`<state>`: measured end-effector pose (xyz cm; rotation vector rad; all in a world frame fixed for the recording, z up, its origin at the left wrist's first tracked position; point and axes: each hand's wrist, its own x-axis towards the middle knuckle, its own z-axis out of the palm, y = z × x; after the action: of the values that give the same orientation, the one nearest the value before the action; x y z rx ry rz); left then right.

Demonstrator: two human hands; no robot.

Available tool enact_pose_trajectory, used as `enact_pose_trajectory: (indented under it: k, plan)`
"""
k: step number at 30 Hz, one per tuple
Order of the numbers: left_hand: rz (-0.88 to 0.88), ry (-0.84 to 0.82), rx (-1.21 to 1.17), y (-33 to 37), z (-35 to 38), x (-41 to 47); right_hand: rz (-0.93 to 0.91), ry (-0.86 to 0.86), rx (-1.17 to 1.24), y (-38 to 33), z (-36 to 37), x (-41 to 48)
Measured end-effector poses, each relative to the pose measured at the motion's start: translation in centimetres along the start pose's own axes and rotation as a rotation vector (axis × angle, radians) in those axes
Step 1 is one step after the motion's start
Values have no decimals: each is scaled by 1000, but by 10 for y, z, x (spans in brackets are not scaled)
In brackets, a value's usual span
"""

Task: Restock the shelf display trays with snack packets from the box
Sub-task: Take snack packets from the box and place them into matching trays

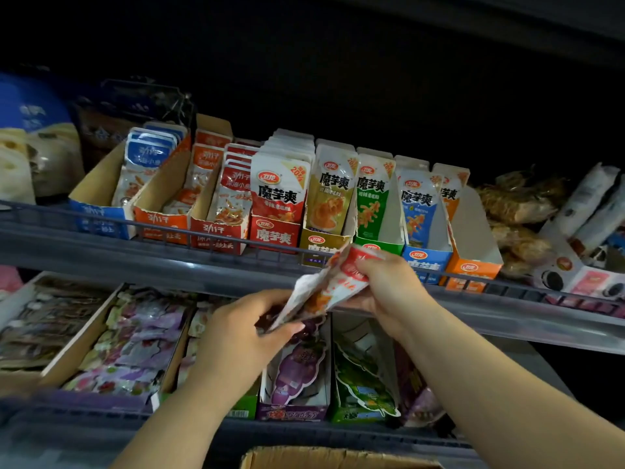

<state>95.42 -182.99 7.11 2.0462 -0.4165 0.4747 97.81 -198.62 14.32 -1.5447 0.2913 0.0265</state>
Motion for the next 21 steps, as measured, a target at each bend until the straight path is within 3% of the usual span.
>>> enact_pose_trajectory:
  k: [3, 5, 12, 17, 21]
  plan:
    - [-90, 100, -36, -7, -12, 3, -49, 74, 75, -8, -4, 6]
    - [-186, 174, -117, -12, -18, 4, -77, 32, 65, -12, -7, 8]
    - [-355, 259, -241, -41, -30, -3, -153, -127, -207, -32, 5, 6]
    - [-422, 329, -216, -58, -50, 1, -332, -193, -437, -58, 27, 8]
    - [-441, 335, -280, -61, -65, 4, -432, -219, -482, -83, 57, 14]
